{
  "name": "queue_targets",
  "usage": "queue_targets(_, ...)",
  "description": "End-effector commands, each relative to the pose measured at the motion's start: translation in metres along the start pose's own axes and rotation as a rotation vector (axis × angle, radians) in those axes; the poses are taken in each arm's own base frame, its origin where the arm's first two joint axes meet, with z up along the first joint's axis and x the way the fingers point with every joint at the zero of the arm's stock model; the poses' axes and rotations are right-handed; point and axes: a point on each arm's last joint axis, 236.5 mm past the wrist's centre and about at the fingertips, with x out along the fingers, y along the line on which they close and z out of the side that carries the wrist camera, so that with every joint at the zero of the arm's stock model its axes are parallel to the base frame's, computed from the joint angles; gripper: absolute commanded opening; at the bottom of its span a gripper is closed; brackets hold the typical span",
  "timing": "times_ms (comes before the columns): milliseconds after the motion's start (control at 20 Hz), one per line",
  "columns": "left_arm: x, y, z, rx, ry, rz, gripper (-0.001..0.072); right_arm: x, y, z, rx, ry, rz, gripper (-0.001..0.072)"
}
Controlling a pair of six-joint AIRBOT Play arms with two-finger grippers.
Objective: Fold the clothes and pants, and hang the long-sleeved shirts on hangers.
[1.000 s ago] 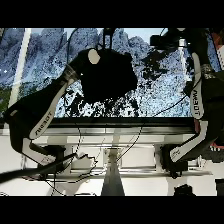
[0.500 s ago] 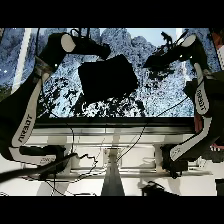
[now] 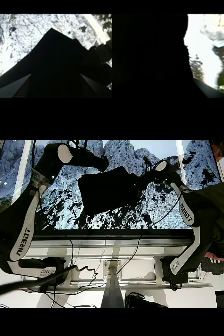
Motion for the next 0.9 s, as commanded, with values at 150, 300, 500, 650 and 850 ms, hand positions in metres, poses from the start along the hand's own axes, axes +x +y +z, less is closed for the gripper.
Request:
queue_targets(150, -0.001, 0.001, -0.001, 0.005, 0.005, 0.004, 0.0713, 0.042, 0.001, -0.030, -0.008, 0.095, -0.014, 0.0011)
queue_targets(300, -0.013, 0.002, 0.002, 0.024, 0.004, 0.016, 0.0701, 0.018, 0.020, 0.000, -0.109, -0.002, -0.010, 0.0012)
queue_targets(500, -0.061, 0.013, 0.027, 0.123, -0.070, 0.115, 0.0701, -0.080, 0.062, 0.057, -0.188, -0.227, 0.027, 0.0012)
queue_targets(650, -0.112, 0.013, 0.052, 0.186, -0.157, 0.182, 0.0701, -0.189, 0.090, 0.085, -0.232, -0.437, 0.051, 0.0012)
queue_targets(850, -0.180, 0.011, 0.076, 0.249, -0.268, 0.263, 0.0702, -0.352, 0.079, 0.086, -0.178, -0.733, -0.032, 0.0012)
